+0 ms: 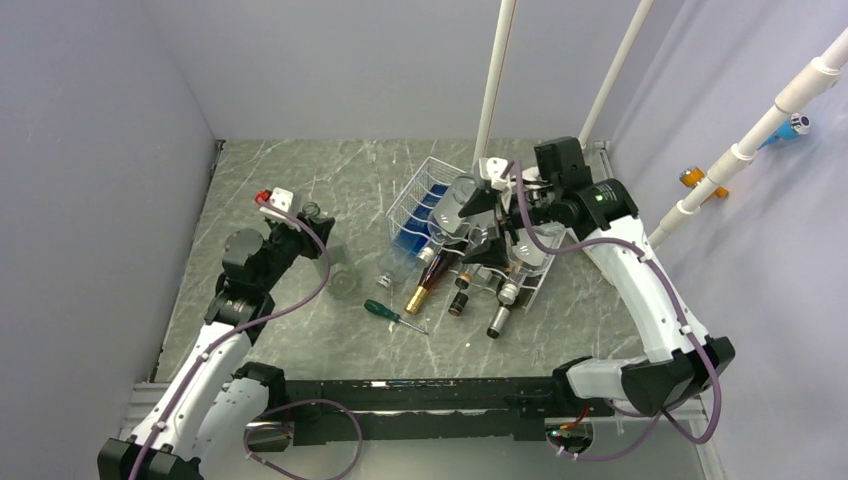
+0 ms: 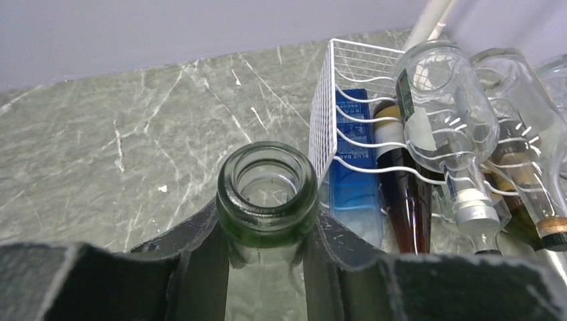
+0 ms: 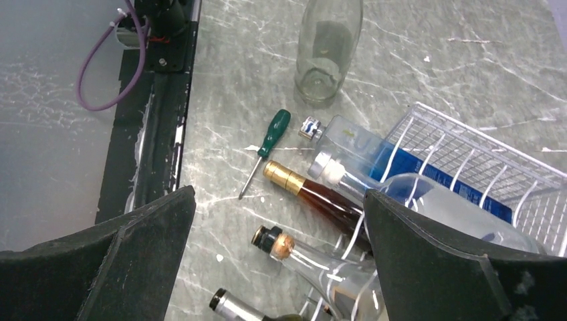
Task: Take the wine bottle off the wine rack
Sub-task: Pick up the wine bottle from the center of the board, then place the wine bottle at the corner of the board.
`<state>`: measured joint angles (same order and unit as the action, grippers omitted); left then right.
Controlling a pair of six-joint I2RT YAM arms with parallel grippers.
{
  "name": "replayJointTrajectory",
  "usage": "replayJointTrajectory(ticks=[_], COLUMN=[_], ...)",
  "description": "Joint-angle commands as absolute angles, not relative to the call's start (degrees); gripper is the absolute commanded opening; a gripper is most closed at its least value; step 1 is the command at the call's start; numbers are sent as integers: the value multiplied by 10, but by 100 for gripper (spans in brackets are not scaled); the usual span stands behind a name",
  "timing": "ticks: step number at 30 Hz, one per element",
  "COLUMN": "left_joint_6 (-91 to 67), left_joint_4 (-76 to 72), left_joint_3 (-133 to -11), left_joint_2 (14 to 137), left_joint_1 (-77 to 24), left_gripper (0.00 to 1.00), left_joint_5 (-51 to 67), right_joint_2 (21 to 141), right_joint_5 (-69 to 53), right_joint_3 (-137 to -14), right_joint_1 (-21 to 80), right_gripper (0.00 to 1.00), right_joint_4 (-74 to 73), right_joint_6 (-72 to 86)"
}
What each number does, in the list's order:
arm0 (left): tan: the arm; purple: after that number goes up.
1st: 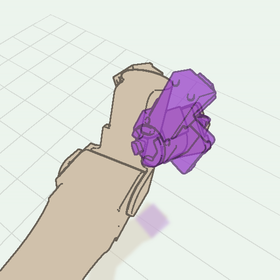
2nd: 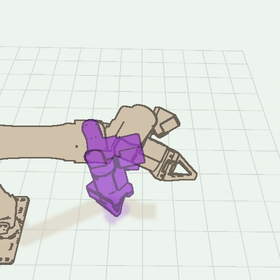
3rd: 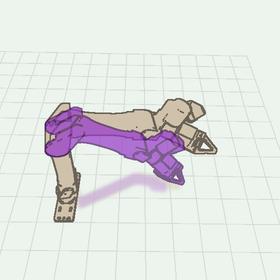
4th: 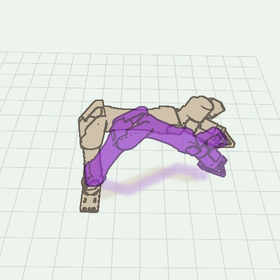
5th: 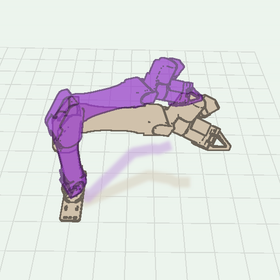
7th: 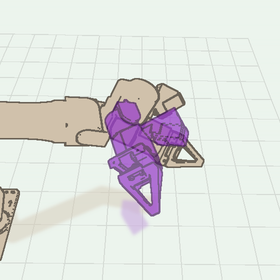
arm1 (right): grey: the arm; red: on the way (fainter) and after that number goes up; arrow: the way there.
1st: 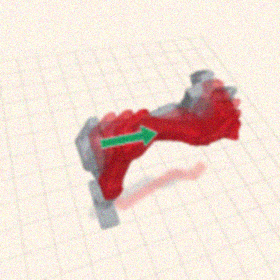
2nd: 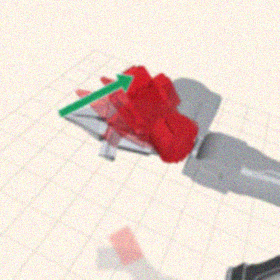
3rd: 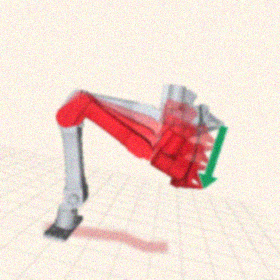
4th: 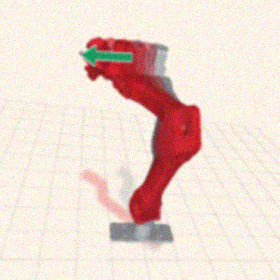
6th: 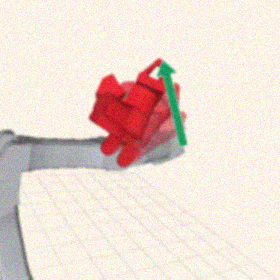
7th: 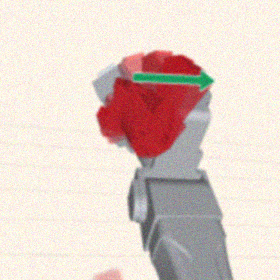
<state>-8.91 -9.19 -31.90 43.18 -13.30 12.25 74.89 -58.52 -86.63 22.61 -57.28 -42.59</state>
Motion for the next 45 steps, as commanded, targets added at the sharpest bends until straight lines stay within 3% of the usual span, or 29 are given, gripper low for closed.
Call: replayJointTrajectory(ticks=[1, 8, 24, 34, 45], left_joint_6=[-82, -45, -29, -38, 12], left_joint_4=[-103, -113, -277, -372, -429], left_joint_3=[-366, -455, -643, -761, -850], left_joint_2=[424, 448, 720, 892, 1024], left_joint_1=[-135, -125, 11, 76, 91], left_gripper=[0, 0, 0, 0, 0], left_joint_5=[108, 16, 49, 99, 50], right_joint_2=[709, 671, 634, 649, 663], right_joint_5=[-646, -721, -781, -782, -792], right_joint_3=[-835, -790, -672, -673, -662], right_joint_1=[184, 97, -56, -83, -116], right_gripper=[100, 100, 100, 100, 100], right_joint_4=[-575, -646, -646, -666, -674], right_joint_6=[-472, -576, -647, -677, -698])
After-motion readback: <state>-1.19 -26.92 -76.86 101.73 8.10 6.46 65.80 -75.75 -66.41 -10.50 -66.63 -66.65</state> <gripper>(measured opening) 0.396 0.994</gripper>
